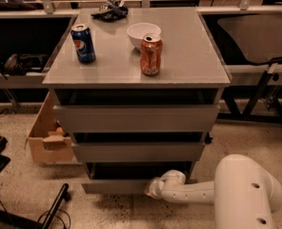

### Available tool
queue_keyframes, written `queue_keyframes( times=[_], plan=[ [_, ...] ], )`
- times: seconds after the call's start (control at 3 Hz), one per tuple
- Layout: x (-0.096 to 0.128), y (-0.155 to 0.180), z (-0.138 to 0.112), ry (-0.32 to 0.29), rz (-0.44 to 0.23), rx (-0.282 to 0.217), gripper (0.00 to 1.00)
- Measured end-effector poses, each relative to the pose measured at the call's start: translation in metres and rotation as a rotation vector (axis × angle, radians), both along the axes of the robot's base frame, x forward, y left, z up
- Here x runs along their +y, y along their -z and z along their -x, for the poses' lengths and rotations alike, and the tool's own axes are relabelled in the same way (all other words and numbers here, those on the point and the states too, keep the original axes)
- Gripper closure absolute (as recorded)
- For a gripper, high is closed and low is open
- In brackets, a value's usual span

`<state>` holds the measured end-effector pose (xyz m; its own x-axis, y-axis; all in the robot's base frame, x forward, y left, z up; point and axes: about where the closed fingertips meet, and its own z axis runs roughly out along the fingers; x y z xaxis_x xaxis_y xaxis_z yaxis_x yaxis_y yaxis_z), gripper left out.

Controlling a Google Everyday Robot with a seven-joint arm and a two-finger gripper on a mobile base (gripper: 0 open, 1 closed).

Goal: Close bottom drawer

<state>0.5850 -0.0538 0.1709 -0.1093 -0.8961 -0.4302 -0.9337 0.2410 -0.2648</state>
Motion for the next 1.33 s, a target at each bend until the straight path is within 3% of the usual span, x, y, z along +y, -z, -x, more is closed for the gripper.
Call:
queue_keyframes(
  times=[0.33,0.67,1.0,1.33],
  plan=[
    [0.000,-0.001,-0.002,-0.001,0.002,-0.003,1.00],
    [0.000,-0.006,-0.037,-0.008,0.029,-0.037,1.00],
    [0.000,-0.006,-0.037,-0.009,0.028,-0.038,0.82],
    [0.001,-0.006,-0.037,-0.009,0.028,-0.038,0.57]
  ],
)
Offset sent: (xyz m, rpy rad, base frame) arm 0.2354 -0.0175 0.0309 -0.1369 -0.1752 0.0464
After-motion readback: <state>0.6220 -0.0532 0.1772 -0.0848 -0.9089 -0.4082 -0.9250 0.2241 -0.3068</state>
